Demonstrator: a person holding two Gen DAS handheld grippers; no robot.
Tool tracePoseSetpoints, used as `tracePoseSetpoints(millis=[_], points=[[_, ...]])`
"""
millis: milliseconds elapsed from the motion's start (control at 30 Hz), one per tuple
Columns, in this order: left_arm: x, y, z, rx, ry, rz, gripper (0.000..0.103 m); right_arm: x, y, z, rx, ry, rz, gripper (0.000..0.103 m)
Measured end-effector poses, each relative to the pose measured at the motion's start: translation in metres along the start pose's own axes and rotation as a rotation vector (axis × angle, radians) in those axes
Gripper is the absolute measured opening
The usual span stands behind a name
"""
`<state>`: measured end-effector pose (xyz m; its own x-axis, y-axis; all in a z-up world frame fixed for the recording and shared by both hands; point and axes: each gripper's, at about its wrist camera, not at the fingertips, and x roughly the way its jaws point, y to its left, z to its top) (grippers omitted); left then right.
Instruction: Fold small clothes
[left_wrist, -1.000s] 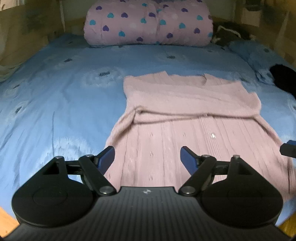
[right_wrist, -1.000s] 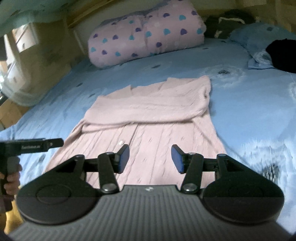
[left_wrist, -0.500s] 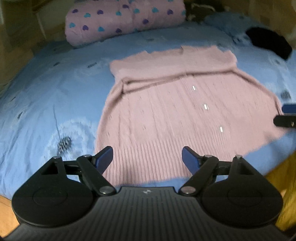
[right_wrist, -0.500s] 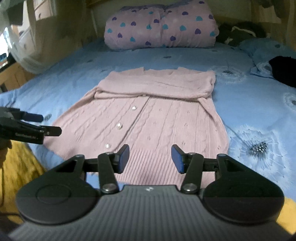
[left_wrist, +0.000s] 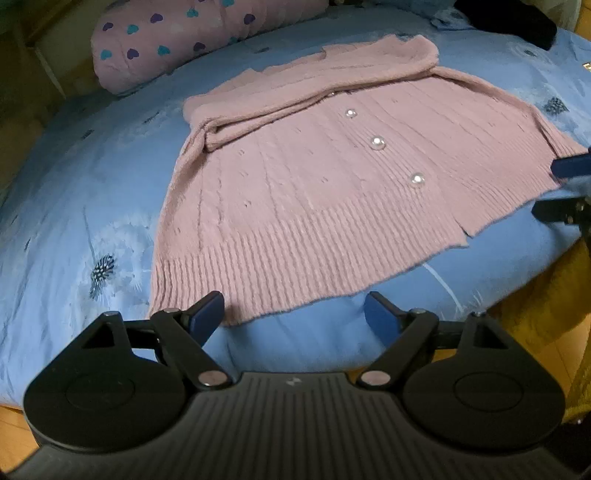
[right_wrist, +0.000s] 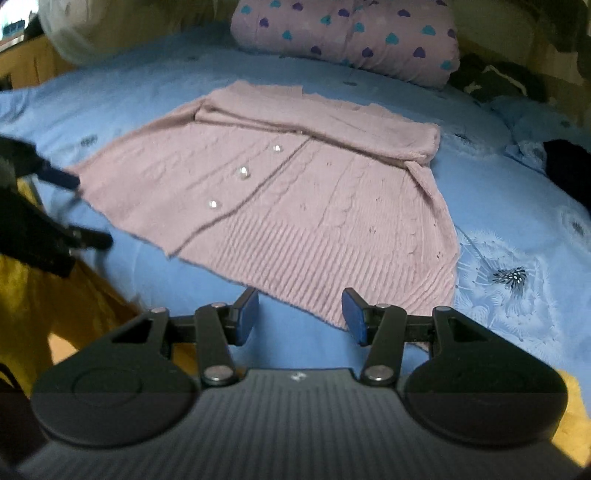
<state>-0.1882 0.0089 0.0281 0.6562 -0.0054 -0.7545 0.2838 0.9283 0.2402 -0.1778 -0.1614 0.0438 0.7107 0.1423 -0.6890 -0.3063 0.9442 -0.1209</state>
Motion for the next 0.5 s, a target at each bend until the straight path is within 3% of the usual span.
tracePoseSetpoints(millis=[233,500], points=[[0.014,-0.001,0.009,0.012,-0.023,0.075,0.089,0.011,0.003,0.000,-0.018,-0.006,-0.026,0.052],[0.030,0.001,0.020,0.013,-0.056,0.090,0.089,0.025,0.005,0.006,-0.051,-0.036,-0.078,0.052]])
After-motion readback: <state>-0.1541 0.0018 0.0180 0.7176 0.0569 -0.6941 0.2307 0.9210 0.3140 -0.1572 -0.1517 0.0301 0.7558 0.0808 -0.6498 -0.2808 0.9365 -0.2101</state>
